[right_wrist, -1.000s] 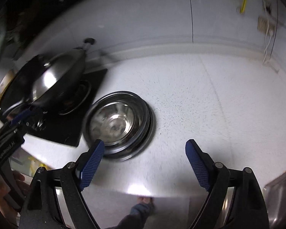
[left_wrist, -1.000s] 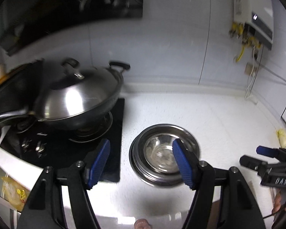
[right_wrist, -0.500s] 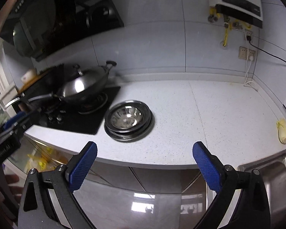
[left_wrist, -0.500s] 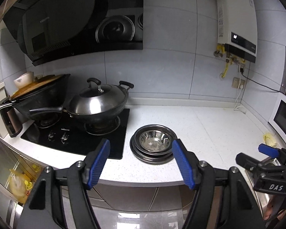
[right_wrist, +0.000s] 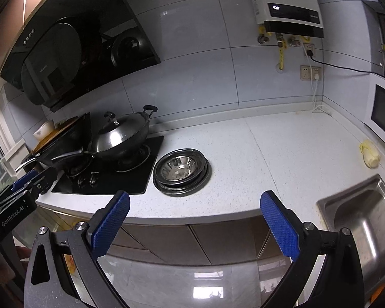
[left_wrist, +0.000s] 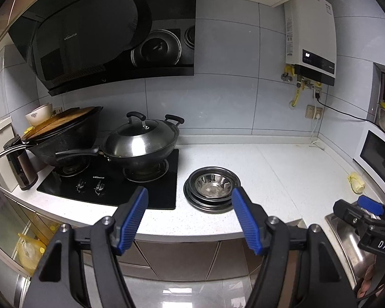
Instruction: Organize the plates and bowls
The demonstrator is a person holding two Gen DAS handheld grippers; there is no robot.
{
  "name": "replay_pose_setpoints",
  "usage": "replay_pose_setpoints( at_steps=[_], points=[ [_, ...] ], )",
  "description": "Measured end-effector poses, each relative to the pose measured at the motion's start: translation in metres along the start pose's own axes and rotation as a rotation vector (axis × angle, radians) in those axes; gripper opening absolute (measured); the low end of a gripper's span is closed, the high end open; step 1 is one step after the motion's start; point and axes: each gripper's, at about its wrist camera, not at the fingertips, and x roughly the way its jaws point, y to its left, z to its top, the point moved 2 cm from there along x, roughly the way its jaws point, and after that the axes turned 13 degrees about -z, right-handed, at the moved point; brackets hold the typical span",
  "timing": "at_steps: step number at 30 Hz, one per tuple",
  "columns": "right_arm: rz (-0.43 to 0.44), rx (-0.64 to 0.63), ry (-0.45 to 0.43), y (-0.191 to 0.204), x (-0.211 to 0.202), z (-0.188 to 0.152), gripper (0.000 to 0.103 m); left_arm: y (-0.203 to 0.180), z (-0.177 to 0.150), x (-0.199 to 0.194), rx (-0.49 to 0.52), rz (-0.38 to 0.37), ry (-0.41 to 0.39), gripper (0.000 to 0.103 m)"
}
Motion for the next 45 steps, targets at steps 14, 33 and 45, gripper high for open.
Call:
replay_pose_setpoints(
  at_steps=[14,33,45],
  points=[
    [-0.024,0.035,-0.003,0.012,-0.027,-0.022,0.1,0.006,-0.015,-0.032,0.006,-0.013,0.008,0.067],
    [-0.032,0.029,0.0,0.025,-0.038,-0.036,0.1,0.012,-0.021,-0.046,0.029,0.066,0.014,0.067],
    [-0.041,0.02,-0.004,0.034,-0.037,-0.036,0.1,0.014,-0.021,-0.04,0.013,0.064,0.033,0.067]
  ],
)
